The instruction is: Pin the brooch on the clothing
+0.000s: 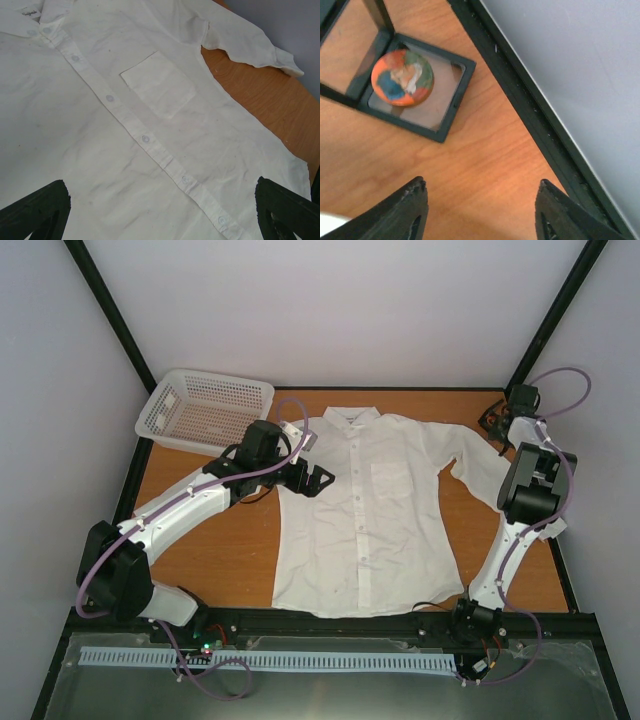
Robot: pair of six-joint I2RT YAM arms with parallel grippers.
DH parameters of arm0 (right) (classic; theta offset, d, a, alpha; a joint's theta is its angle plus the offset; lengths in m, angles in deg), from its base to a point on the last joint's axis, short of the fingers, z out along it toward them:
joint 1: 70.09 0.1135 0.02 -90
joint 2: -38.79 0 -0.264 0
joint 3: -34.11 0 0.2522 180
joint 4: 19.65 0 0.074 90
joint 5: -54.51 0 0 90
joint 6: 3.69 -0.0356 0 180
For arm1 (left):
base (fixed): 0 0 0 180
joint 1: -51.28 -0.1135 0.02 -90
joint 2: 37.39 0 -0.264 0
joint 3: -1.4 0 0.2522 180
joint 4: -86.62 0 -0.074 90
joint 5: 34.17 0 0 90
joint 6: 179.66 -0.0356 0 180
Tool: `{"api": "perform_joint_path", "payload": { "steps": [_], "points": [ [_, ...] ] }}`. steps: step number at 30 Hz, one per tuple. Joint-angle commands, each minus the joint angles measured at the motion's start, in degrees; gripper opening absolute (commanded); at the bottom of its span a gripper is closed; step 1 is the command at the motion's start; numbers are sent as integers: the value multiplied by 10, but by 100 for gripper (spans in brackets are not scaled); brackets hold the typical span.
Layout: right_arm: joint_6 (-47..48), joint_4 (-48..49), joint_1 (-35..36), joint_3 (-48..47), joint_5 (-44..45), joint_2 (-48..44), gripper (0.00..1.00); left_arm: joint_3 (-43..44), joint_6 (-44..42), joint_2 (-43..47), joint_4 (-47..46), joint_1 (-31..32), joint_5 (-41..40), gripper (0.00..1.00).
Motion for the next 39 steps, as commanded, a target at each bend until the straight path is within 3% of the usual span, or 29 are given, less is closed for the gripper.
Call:
{"api": "perform_joint_path", "payload": {
  "steps": [1,8,17,29,39],
  "points": [
    [-16,-17,-9,-45,-22,29,56,3,-9,-2,-15,-4,-4,100],
    [-57,-15,-17,-112,-40,77,52,3,-10,-7,-14,-4,-5,100],
    [-70,-83,-17,-294,-32,177,26,2,-10,-8,-14,-4,-8,100],
    [-75,-105,-20,-432,-68,275,26,1,-11,-11,-14,-4,-15,100],
    [-98,-123,-42,-464,-153,310,26,1,-11,-15,-15,-6,-11,100]
  ]
}}
